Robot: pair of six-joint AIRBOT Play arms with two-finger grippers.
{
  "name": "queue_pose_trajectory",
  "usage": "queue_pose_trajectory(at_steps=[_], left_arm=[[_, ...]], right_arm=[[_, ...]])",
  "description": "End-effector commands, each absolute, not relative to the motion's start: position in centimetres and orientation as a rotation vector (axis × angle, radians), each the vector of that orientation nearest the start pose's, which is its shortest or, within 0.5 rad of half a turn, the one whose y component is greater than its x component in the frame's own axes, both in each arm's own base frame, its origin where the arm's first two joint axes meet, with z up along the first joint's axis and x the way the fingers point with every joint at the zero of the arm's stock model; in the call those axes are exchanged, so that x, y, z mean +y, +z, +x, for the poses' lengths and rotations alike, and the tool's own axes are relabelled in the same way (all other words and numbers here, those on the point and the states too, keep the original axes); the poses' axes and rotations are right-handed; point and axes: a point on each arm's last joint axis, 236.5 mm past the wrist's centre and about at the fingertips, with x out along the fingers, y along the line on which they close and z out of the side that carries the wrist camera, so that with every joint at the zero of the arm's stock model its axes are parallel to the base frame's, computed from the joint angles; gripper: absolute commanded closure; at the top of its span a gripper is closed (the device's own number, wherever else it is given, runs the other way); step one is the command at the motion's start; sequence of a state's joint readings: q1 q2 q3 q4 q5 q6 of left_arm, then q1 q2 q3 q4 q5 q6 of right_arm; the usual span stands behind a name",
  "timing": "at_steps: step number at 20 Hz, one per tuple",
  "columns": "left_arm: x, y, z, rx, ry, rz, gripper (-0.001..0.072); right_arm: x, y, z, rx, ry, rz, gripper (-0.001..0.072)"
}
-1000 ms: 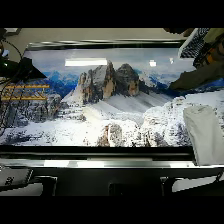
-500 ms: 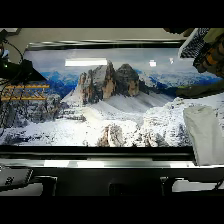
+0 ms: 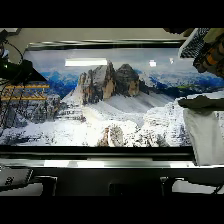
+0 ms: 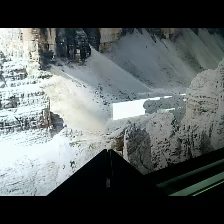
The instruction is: Fold the clothes and pants, and hang the long-sleeved shirts on hangers.
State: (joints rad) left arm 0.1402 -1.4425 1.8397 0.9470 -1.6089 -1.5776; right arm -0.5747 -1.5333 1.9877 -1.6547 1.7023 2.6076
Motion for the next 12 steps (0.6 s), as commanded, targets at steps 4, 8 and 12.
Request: queue_pose_trajectory(at_steps=[4,8,12], left_arm=[[-8.2,19.3,41.8,1.135,-0.442,-0.430,0.0693],[-9.0,19.3,41.6,1.139,-0.459,-0.418,0.0692],[-9.7,19.3,41.5,1.142,-0.472,-0.409,0.0692]], right_arm=[[-25.6,15.8,28.8,0.987,-1.336,0.992,0.0681],[-25.2,13.6,26.3,1.092,-1.388,0.926,0.0679],[-24.4,9.8,23.8,1.219,-1.406,0.856,0.0679]])
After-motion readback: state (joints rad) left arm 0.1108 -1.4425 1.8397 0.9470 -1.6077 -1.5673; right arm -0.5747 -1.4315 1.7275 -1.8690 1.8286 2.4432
